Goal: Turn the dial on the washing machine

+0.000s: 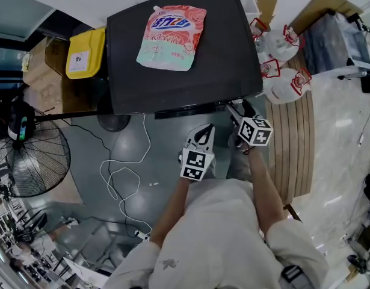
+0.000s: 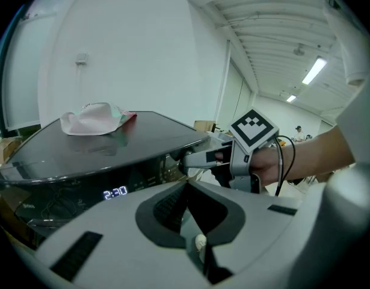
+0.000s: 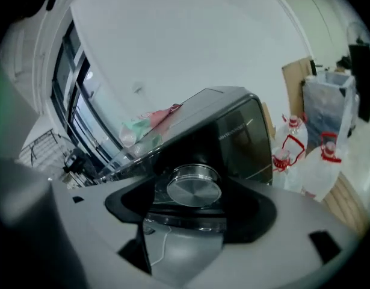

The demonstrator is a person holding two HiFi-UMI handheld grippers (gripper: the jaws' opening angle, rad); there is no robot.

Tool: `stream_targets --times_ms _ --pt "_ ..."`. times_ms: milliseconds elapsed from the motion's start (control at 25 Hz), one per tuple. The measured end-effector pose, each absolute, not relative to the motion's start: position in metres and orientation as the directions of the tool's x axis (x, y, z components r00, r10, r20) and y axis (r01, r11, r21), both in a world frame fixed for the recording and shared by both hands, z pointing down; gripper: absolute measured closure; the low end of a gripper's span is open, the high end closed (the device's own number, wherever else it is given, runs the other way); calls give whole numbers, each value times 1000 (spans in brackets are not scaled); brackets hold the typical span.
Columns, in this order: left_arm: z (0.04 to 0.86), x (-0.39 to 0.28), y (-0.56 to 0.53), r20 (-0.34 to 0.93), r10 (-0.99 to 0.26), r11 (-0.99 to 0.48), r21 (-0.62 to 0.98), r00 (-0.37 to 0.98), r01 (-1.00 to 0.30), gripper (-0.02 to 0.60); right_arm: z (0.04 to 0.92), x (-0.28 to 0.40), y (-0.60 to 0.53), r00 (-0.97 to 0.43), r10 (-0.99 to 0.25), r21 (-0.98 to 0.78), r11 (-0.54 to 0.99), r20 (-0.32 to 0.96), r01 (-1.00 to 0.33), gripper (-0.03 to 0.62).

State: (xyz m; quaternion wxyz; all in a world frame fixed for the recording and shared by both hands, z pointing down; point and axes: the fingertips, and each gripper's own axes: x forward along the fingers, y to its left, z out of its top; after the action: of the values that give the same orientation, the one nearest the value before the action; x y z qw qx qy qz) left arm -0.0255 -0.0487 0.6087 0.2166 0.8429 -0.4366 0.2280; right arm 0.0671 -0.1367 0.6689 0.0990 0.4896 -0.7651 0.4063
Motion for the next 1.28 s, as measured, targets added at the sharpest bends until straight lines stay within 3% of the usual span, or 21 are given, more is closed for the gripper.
stream_targets --times_ms 560,640,1280 --pt "609 -30 -46 575 -641 -518 166 509 -839 568 673 68 -135 -287 -704 -136 264 650 -955 280" --pt "609 -31 -45 575 -642 -516 165 507 -840 568 673 70 -135 -271 -705 -131 247 655 -960 312" --pt "608 -31 -45 570 -651 -507 164 501 -846 568 674 72 -135 -330 -692 -276 194 642 -942 316"
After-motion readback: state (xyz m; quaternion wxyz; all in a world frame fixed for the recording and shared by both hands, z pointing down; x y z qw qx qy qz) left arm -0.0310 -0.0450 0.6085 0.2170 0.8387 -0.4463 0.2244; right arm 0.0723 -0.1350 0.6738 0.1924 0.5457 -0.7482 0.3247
